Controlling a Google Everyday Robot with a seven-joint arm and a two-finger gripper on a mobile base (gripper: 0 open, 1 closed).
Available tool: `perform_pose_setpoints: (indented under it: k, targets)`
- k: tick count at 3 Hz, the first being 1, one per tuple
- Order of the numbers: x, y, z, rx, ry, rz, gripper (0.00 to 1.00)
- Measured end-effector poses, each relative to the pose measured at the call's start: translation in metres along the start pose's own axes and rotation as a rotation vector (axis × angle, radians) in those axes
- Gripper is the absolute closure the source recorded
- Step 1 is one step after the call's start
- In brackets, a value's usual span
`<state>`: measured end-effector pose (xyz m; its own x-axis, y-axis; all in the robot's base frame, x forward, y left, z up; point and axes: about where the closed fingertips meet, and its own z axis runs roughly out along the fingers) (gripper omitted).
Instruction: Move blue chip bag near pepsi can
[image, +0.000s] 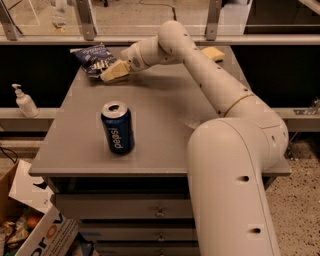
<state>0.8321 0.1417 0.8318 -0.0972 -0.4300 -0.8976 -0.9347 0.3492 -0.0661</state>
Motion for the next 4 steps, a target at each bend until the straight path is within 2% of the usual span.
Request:
perform_pose_setpoints:
  k: [1,2,3,4]
  targets:
    - [-0.006,0.004,0.004,-0.020,-0.026,-0.006,0.43]
    - [-0.007,0.003,-0.011,-0.016,-0.030,-0.019,0.65]
    - [-0.011,0.003,-0.040,-0.003,-0.038,-0.045,0.88]
    - [-0.016,0.009,-0.080,-0.001,-0.042,-0.095,1.00]
